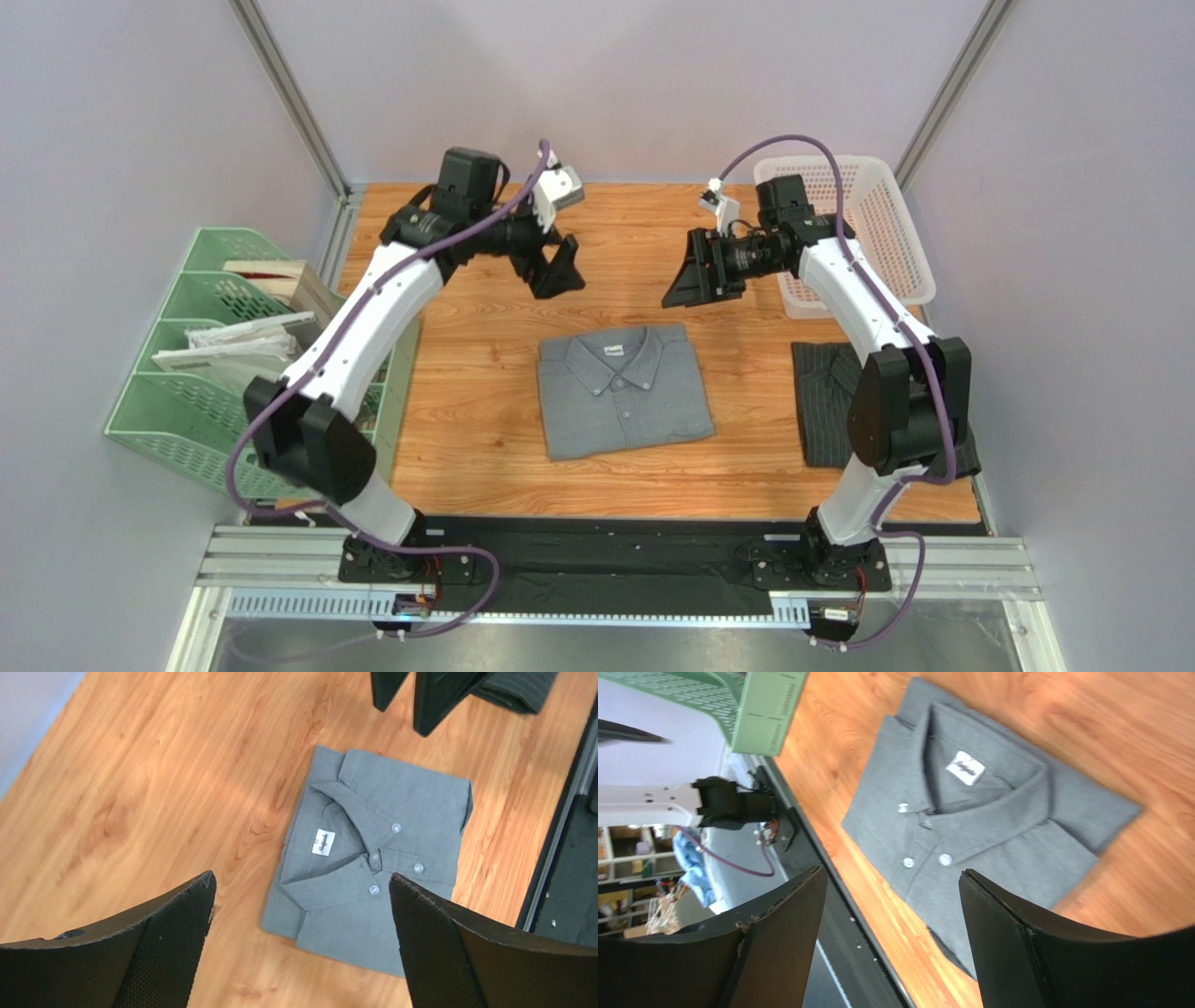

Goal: Fold and stack the long sleeve shirts
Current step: Fold the shirt

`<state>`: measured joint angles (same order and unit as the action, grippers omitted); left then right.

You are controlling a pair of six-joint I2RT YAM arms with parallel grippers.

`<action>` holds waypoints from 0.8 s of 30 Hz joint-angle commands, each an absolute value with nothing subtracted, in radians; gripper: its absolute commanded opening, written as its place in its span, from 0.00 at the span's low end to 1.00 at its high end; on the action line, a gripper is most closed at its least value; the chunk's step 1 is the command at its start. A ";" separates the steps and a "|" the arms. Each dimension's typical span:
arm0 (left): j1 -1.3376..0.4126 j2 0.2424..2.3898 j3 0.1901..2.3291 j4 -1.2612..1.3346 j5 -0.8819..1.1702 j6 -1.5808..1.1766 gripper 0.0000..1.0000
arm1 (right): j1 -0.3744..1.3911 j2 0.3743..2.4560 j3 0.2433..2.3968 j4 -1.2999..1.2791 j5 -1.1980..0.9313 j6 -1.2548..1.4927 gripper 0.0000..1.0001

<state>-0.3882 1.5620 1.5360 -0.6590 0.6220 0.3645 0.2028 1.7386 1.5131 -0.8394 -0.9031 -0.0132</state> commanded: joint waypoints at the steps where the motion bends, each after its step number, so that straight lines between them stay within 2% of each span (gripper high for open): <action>1: -0.370 1.865 1.811 -0.941 0.791 0.530 0.92 | 0.166 1.799 1.470 -0.808 -0.781 -0.045 0.76; 2: -0.380 1.959 1.924 -0.983 0.846 0.546 0.89 | 0.155 1.807 1.468 -0.810 -0.788 -0.038 0.76; 4: -0.400 2.022 1.982 -1.015 0.880 0.566 0.83 | 0.114 1.812 1.462 -0.810 -0.805 -0.008 0.76; 8: -0.491 2.201 2.130 -1.011 0.798 0.548 0.81 | 0.055 1.809 1.410 -0.808 -0.807 0.032 0.76; 16: -0.549 2.493 2.451 -0.995 0.667 0.350 0.80 | 0.009 1.790 1.339 -0.814 -0.788 0.041 0.74; 19: -0.561 2.514 2.432 -1.008 0.620 0.382 0.80 | 0.011 1.793 1.332 -0.818 -0.792 0.029 0.73; 24: -0.592 2.534 2.414 -1.077 0.672 0.396 0.80 | -0.023 1.821 1.335 -0.828 -0.799 0.015 0.73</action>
<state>-0.5747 2.5175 2.3955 -1.0050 0.6563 0.4007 -0.0044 1.8275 1.3323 -0.8291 -0.7864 0.0292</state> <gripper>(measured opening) 0.804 0.734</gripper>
